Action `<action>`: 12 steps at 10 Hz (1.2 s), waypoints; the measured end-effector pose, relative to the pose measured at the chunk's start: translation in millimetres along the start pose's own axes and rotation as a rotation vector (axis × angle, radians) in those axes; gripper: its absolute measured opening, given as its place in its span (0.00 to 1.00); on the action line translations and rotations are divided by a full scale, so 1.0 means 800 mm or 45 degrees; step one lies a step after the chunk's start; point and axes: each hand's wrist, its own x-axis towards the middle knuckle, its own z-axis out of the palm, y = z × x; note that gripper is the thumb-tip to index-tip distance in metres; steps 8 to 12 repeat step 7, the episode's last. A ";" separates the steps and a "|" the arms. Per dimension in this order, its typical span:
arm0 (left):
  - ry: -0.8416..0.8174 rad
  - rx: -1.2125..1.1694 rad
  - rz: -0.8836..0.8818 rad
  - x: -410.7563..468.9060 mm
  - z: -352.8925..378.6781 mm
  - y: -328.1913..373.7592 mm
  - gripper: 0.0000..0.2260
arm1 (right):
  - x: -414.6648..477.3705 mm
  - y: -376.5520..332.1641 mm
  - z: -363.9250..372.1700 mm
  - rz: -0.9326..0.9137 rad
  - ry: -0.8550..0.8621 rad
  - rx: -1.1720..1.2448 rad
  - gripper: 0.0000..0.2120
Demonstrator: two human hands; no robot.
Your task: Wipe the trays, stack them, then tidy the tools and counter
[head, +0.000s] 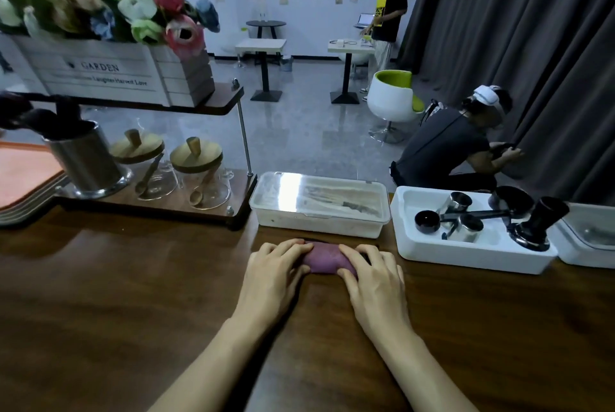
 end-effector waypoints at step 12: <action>0.090 -0.208 -0.003 0.026 -0.066 0.018 0.12 | 0.021 -0.014 -0.064 0.036 -0.074 0.298 0.20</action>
